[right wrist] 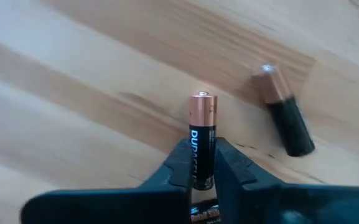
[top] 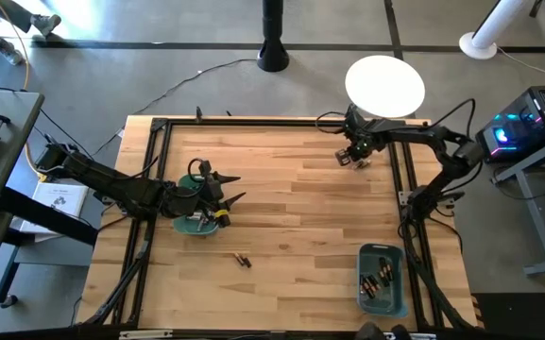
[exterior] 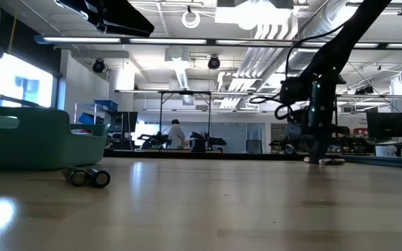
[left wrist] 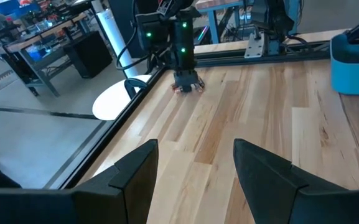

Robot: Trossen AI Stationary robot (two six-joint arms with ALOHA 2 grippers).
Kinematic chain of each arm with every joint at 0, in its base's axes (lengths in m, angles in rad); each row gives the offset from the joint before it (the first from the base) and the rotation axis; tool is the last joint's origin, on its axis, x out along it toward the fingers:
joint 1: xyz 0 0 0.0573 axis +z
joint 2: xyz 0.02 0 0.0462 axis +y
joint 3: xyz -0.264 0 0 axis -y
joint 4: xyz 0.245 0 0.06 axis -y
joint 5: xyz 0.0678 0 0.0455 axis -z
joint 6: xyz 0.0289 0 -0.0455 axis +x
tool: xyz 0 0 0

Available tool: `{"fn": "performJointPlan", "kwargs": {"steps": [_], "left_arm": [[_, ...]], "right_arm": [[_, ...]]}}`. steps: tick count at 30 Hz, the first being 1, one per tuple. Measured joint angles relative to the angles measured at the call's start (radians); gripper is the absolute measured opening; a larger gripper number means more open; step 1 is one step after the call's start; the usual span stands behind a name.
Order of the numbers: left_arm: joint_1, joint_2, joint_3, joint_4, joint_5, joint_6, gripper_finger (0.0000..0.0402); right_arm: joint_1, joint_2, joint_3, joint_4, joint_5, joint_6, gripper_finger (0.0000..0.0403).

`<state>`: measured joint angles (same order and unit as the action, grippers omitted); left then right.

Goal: Sort batteries
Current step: Put the black battery into the blue bin

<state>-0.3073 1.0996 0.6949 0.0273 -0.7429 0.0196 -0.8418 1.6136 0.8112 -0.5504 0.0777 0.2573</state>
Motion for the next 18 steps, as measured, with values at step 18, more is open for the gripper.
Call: {"fn": "performJointPlan", "kwargs": {"steps": [18], "left_arm": [[-0.001,0.000,0.000,-0.005,0.000,-0.027,0.0200]], "right_arm": [[0.693,-0.386,-0.003,-0.153,0.149,0.272,0.0017]]}}
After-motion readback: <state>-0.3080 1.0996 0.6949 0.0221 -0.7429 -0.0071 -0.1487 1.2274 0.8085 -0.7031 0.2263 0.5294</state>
